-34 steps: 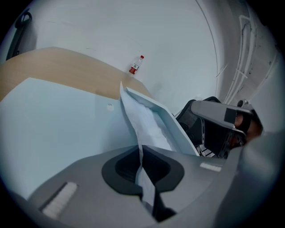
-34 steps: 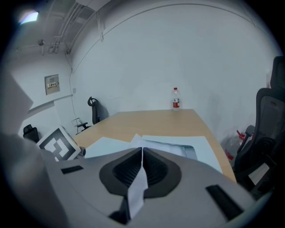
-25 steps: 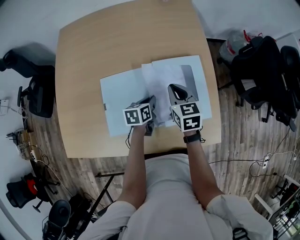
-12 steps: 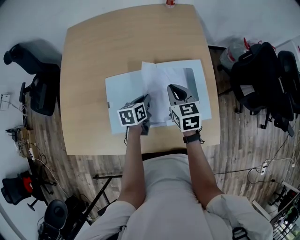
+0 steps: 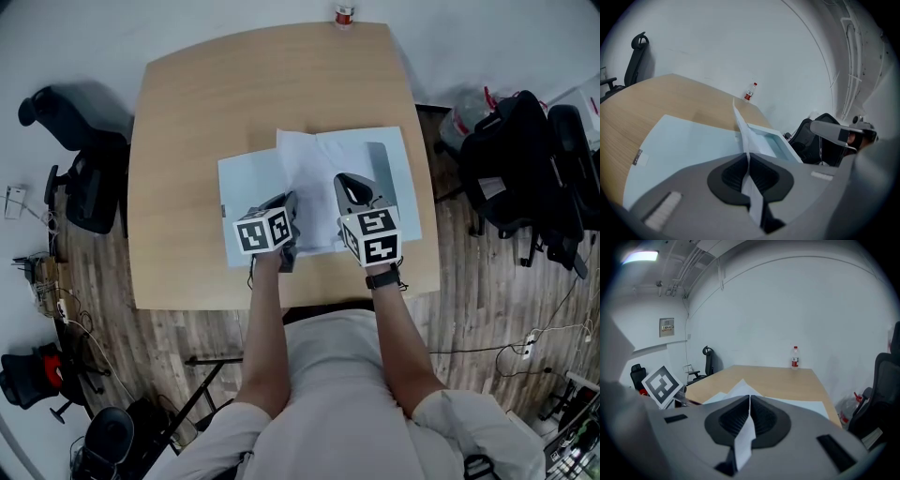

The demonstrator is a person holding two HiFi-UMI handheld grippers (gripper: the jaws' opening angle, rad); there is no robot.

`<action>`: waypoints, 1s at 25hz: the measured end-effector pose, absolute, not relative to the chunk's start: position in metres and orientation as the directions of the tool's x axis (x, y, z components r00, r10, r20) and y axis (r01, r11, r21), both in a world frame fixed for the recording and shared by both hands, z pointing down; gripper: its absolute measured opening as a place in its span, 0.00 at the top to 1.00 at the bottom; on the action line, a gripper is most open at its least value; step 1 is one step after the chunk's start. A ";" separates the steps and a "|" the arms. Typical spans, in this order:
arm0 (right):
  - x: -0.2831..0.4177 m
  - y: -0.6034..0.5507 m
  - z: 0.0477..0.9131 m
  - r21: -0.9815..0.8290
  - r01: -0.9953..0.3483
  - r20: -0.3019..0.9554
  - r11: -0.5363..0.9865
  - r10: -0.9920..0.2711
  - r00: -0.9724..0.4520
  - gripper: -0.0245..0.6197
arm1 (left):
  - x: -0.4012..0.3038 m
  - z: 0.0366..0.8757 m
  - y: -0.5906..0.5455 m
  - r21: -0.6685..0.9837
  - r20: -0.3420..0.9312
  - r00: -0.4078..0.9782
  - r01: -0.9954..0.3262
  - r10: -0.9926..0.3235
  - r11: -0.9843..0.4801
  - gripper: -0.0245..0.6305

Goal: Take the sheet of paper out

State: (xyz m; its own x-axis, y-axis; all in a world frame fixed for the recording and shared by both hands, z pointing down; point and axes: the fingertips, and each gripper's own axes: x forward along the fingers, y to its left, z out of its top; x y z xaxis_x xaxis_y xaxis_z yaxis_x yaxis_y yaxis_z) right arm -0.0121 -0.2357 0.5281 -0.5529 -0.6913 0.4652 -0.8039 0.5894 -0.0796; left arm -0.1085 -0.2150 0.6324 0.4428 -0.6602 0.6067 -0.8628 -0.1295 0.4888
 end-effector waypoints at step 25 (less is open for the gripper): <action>-0.007 -0.232 0.496 -0.051 -0.819 0.411 0.571 -0.735 -0.539 0.94 | -0.128 0.525 -0.236 0.451 0.448 0.465 -0.855 -0.764 -0.256 0.95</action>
